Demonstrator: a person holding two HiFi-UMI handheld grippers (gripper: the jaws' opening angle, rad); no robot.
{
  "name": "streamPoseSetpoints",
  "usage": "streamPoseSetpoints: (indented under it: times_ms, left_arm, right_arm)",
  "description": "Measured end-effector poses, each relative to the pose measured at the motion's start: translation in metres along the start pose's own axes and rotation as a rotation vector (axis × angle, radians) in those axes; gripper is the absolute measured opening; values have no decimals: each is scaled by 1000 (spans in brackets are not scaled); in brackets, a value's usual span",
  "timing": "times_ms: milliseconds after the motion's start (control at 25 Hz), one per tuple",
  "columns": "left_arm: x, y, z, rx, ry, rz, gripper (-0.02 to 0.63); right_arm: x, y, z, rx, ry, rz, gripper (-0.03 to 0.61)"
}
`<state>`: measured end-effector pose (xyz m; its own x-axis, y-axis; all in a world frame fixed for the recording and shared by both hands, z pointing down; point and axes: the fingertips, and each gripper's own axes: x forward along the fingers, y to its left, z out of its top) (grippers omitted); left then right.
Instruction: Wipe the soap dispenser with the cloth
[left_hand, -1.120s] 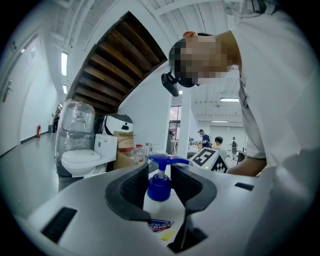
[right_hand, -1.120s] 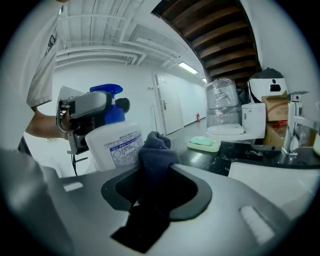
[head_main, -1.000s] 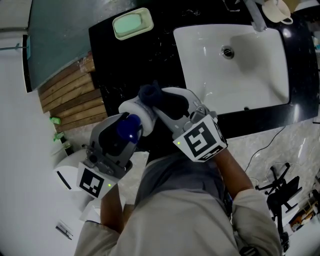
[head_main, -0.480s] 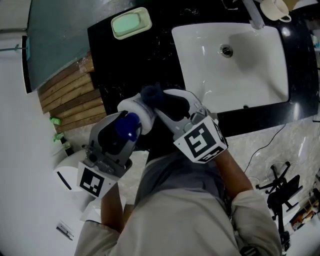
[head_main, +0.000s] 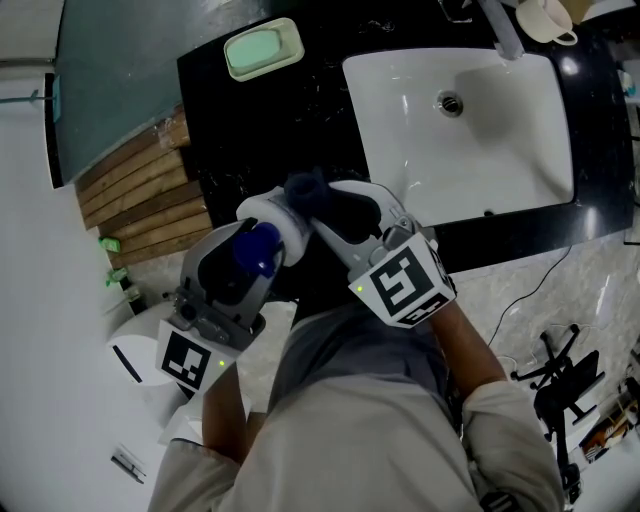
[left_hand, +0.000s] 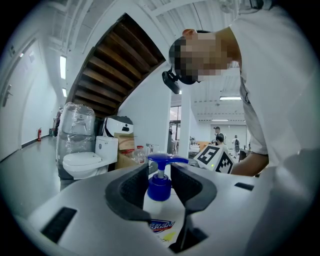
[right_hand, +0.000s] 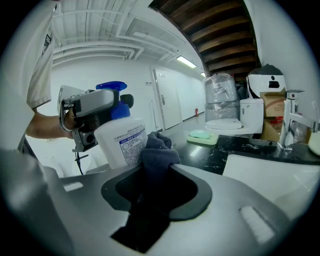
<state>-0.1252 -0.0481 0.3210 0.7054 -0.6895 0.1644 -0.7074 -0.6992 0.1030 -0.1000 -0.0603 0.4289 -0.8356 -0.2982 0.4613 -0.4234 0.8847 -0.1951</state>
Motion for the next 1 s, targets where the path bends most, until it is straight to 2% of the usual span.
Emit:
streamPoseSetpoints:
  times_ms: [1000]
  left_arm:
    - [0,0,0,-4,-31,-10,126]
  right_arm:
    - [-17,8,11,-16,-1,-23,130]
